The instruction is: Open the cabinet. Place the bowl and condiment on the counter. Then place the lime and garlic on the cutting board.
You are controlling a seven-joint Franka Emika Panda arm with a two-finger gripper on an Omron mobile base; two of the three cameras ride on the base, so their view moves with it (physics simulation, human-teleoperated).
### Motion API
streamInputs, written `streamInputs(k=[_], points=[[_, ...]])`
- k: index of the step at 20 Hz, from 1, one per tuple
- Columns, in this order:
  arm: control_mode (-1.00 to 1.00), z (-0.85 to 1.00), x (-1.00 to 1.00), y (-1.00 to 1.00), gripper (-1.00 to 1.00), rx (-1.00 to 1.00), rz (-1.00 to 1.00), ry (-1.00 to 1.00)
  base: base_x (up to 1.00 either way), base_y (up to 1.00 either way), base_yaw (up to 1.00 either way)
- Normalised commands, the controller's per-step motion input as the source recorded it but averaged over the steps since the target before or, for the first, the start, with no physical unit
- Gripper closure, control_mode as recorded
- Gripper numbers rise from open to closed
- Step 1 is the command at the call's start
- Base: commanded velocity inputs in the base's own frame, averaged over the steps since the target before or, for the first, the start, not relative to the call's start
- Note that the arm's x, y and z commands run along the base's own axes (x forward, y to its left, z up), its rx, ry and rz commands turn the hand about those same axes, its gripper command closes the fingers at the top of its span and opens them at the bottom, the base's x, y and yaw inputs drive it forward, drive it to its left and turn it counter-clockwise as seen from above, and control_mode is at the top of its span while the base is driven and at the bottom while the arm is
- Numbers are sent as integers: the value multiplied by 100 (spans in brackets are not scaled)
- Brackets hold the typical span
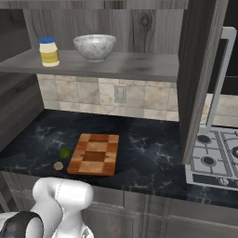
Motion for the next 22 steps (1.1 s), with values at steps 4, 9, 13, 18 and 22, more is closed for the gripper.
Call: streamInputs(k=[4, 9, 13, 18, 22], points=[[-100, -25, -36, -71, -100, -10, -12, 0, 0, 0, 0], [-100, -30, -27, -63, -100, -14, -8, 0, 0, 0, 0], [-100, -17, -4, -53, -100, -14, -5, 0, 0, 0, 0], [-100, -3, 3, -36, -100, -8, 0, -4, 0, 0, 0], [-100, 0, 16, -27, -100, -5, 0, -6, 0, 0, 0]])
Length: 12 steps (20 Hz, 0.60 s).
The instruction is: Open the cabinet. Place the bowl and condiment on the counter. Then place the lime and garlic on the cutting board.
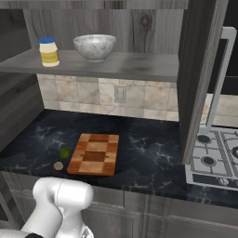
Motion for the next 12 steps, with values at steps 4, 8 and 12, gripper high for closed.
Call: streamInputs(k=[4, 8, 12], points=[[-100, 0, 38, -16, -100, -4, 0, -1, 0, 0, 0], [-100, 0, 57, -1, -100, -4, 0, 0, 0, 0, 0], [-100, 0, 58, 0, -100, -4, 0, 0, 0, 0, 0]])
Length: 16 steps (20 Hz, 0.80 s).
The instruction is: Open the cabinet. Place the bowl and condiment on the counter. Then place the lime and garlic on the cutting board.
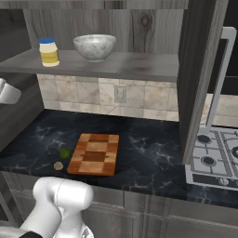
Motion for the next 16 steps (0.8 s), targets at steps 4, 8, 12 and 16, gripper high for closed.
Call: streamInputs(k=[4, 8, 12, 16], points=[[-100, 0, 55, 1, -100, -6, 0, 0, 0, 0, 0], [-100, 0, 43, 0, -100, -6, 0, 2, 0, 0, 0], [-100, 2, 36, 0, -100, -7, 0, 3, 0, 0, 0], [-100, 2, 31, 1, -100, -7, -2, 0, 0, 0, 0]])
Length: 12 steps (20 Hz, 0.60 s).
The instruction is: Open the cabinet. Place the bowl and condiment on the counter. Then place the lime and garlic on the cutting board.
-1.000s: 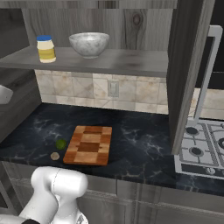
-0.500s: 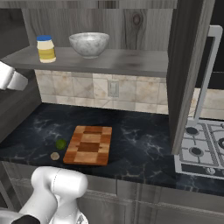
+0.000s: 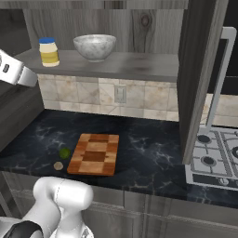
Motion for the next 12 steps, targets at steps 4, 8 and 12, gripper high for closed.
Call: streamInputs(k=[4, 8, 12], points=[[-100, 1, 34, 12, -100, -5, -2, -5, 0, 0, 0], [-100, 0, 5, 4, -100, -1, 0, -13, 0, 0, 0], [-100, 1, 0, 0, -100, 0, 0, -5, 0, 0, 0]])
